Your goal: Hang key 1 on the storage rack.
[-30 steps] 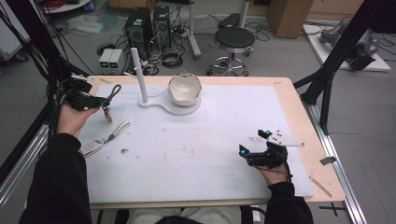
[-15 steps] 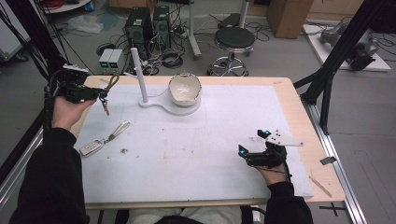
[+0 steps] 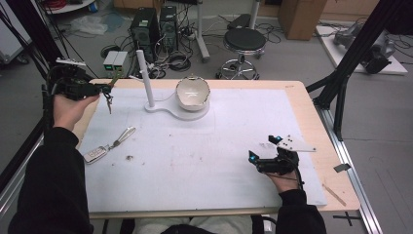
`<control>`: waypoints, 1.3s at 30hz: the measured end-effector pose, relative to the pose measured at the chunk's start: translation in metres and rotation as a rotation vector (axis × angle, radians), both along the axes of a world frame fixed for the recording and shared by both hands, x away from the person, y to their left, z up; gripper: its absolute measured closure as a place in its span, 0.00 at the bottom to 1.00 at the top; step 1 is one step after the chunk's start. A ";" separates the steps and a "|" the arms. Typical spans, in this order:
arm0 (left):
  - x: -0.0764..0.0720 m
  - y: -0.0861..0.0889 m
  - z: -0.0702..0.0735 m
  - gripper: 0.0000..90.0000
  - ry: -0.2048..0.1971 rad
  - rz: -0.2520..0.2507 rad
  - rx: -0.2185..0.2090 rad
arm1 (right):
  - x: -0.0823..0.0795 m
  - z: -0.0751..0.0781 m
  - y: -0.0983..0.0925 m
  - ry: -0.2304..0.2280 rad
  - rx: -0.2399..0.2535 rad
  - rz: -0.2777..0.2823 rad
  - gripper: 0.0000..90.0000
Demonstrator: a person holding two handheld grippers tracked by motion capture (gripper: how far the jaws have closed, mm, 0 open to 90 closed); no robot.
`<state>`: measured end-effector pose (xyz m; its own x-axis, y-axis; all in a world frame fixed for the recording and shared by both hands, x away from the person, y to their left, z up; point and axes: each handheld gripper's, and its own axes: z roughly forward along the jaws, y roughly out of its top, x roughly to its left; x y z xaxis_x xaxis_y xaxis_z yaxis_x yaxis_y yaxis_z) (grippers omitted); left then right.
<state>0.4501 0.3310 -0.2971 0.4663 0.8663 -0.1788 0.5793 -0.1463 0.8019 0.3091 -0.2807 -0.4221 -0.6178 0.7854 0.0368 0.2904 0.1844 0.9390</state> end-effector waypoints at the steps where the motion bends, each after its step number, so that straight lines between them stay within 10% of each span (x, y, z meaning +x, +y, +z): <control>1: 0.000 0.000 0.000 0.80 0.002 -0.004 -0.006 | -0.001 0.000 0.001 0.011 0.004 0.000 0.01; 39: 0.035 -0.042 -0.024 0.80 0.105 -0.077 0.062 | -0.001 -0.001 0.002 0.010 -0.024 0.010 0.01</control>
